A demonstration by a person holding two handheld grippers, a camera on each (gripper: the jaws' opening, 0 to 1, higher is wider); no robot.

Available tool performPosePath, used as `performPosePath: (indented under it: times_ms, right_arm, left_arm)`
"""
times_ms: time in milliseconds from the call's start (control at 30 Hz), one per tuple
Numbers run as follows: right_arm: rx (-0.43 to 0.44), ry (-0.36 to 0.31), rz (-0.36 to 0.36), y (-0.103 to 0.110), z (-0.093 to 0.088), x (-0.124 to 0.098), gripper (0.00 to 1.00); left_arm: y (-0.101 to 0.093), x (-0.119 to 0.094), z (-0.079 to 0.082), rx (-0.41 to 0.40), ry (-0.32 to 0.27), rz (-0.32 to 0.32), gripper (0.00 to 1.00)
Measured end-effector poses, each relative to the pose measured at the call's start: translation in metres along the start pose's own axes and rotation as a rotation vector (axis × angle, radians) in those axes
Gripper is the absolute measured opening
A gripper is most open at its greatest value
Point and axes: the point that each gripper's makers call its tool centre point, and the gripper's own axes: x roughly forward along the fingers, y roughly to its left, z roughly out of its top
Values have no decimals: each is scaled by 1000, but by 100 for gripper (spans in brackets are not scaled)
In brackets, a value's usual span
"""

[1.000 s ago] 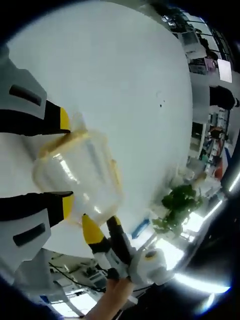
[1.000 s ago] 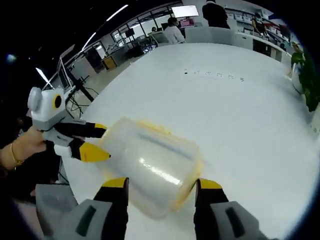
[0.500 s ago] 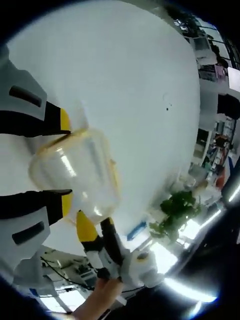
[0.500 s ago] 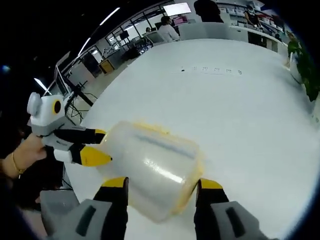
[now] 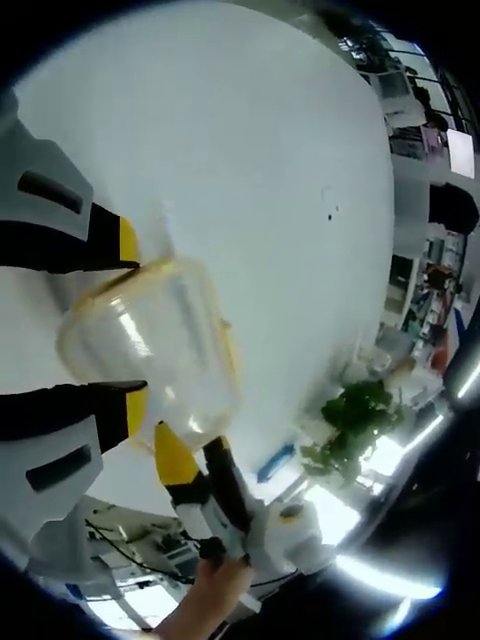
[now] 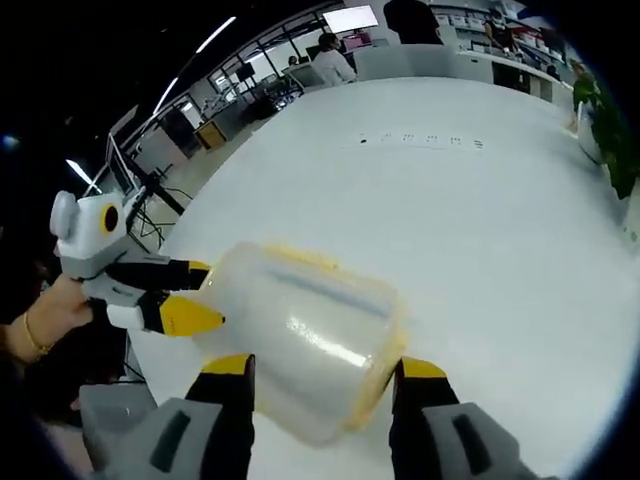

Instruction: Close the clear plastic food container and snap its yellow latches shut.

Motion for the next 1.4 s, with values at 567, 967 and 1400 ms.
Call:
performPosePath:
  times_ms: [567,967,1400]
  right_arm:
    - [-45,10,14,19,26,29,53]
    - [-56,1,26,22,54,48,53]
    - [-44,-2,20,19,73,59,53]
  left_arm:
    - [38,-14,9,-28,-58,40,41]
    - [64,-13,27,-37,-104,45,42]
    - [83,-8,47,-16,-110,41,42]
